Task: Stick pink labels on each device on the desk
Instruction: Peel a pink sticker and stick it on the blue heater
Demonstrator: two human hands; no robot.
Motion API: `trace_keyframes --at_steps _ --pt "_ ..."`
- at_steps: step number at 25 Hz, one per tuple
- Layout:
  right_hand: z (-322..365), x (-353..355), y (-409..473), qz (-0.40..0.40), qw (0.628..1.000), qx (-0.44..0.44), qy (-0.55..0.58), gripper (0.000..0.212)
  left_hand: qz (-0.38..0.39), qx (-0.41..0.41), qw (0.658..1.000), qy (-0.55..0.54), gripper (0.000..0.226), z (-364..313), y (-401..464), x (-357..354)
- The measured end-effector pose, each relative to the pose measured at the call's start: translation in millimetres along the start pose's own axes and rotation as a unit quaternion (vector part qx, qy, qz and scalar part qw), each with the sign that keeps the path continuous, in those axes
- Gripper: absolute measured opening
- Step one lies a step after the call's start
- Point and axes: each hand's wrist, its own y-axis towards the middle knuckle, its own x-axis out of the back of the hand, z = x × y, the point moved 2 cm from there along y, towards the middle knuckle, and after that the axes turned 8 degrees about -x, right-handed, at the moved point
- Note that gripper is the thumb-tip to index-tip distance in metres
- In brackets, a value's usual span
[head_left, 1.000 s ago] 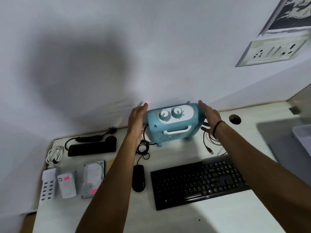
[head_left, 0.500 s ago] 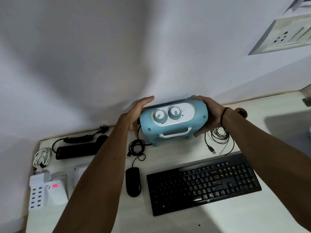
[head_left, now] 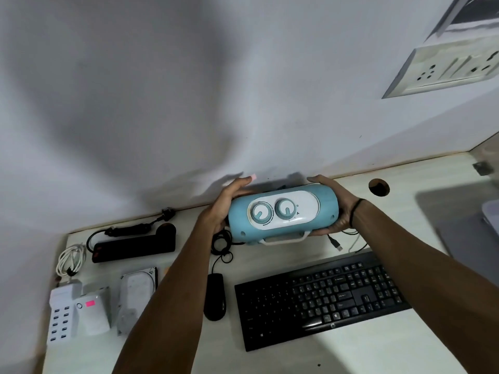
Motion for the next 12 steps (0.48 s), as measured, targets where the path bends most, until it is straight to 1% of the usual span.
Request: trace_keyframes --at_steps 1,2,5,7,8,10,12 --pt "-3 1 -2 -0.003 1.000 0.002 -0.007 0.063 0.002 -0.007 1.000 0.008 0.076 1 -4 -2" --pt "-6 3 -4 -0.003 1.000 0.008 -0.009 0.066 0.008 -0.016 1.000 0.015 0.078 0 -8 -5" --pt "-16 6 -13 -0.001 1.000 0.027 0.004 0.051 0.028 -0.034 0.998 0.034 0.076 -1 -23 -16" --pt "-26 3 -17 0.040 0.998 0.046 0.022 0.044 0.039 -0.066 0.997 0.028 0.073 5 -34 -23" --pt "-31 2 -18 0.060 0.996 0.064 0.033 0.043 0.033 -0.096 0.994 0.032 0.071 6 -39 -25" --pt "-40 6 -20 0.077 0.990 0.102 0.058 0.045 0.000 -0.172 0.982 0.072 0.069 4 -50 -23" --pt "-52 8 -21 0.091 0.987 0.113 0.076 0.055 -0.002 -0.254 0.956 0.143 0.066 -6 -66 -25"
